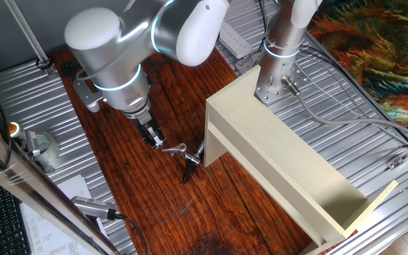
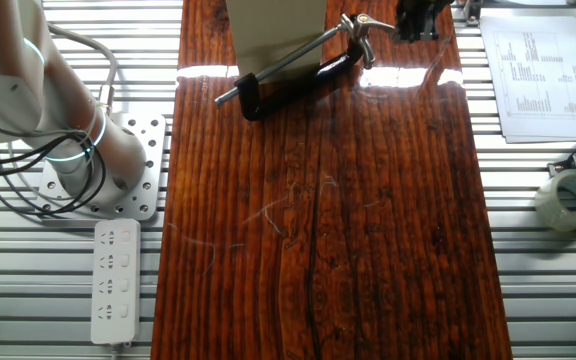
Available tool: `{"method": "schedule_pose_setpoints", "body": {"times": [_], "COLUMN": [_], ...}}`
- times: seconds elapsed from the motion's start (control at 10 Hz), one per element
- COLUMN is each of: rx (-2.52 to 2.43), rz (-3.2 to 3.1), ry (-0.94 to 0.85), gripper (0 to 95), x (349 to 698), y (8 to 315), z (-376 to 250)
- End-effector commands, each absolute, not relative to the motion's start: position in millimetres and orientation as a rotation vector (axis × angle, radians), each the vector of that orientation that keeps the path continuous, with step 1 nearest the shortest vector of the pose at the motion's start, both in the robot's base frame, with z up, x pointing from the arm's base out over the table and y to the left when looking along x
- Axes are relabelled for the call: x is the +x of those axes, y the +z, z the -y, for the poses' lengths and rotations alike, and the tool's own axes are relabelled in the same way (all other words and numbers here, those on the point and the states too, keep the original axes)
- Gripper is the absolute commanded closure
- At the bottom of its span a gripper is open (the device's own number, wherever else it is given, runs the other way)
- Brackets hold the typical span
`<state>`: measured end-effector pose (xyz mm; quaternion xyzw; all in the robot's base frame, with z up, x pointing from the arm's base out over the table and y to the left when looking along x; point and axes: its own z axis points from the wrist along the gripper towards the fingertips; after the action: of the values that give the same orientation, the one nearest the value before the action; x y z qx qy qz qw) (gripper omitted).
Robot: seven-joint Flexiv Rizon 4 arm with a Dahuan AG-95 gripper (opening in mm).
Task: Turn on the water tap
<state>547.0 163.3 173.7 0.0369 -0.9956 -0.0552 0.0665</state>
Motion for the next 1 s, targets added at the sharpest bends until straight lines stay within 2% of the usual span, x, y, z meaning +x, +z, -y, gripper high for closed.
{"method": "schedule_pose_setpoints", "body": {"times": [0.1, 1.0], "rx": [0.07, -0.002], "rz": [2.983, 2.959], "ry": [-0.165, -0.157], "gripper": [95.0, 95.0], "x": [546.2, 541.3], "y": [173.5, 169.0], "z": [-163.0, -172.4]}}
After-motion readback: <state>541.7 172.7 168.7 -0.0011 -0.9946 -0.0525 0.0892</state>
